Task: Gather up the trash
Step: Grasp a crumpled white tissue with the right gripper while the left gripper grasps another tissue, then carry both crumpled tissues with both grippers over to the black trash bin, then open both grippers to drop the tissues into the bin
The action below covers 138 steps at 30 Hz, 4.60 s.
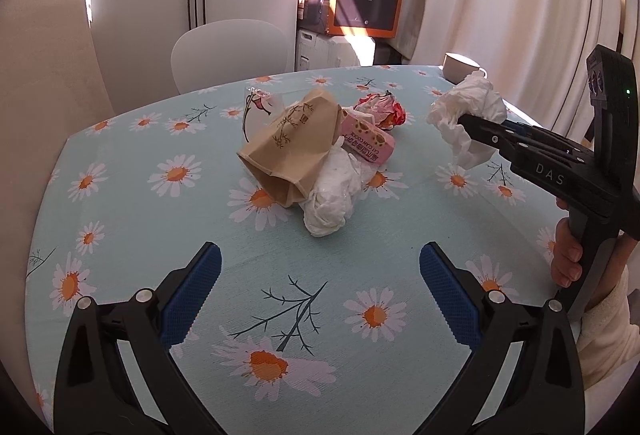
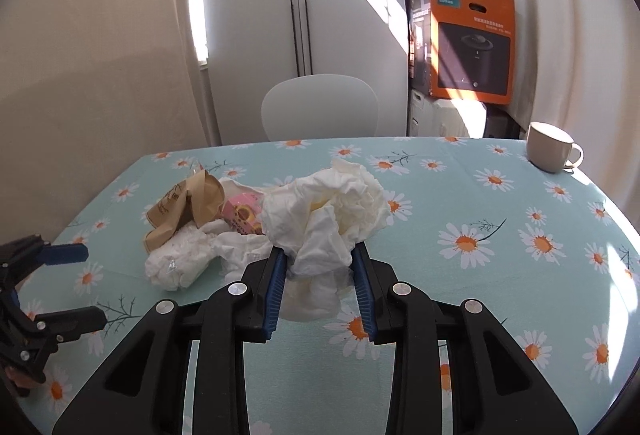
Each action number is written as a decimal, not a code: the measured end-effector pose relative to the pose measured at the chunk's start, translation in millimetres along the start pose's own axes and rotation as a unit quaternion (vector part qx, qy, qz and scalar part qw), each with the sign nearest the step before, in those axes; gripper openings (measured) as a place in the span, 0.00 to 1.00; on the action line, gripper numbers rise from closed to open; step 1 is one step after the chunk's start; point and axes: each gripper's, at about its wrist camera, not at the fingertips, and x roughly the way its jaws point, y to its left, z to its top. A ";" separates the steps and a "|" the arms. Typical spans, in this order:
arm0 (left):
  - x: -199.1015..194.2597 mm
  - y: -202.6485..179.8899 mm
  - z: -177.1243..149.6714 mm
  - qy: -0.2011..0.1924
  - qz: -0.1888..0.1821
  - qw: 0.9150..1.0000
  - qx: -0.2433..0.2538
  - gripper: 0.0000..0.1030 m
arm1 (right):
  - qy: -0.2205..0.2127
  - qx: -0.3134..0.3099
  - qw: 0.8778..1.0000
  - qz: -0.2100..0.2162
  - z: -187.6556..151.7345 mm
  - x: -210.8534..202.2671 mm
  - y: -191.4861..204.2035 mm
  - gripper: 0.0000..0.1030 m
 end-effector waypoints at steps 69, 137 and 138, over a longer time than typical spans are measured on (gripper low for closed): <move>-23.9 -41.9 -26.6 -0.050 0.019 0.996 0.073 0.37 | 0.062 0.045 0.997 0.017 -41.7 -43.4 12.5 0.32; -15.7 -356.5 -102.7 0.012 -0.316 0.889 0.331 0.37 | 0.131 0.218 0.927 -0.277 -254.2 -302.0 -166.0 0.33; -14.5 -361.3 -105.9 0.016 -0.317 0.886 0.338 0.44 | 0.136 0.224 0.923 -0.283 -260.2 -301.9 -169.8 0.36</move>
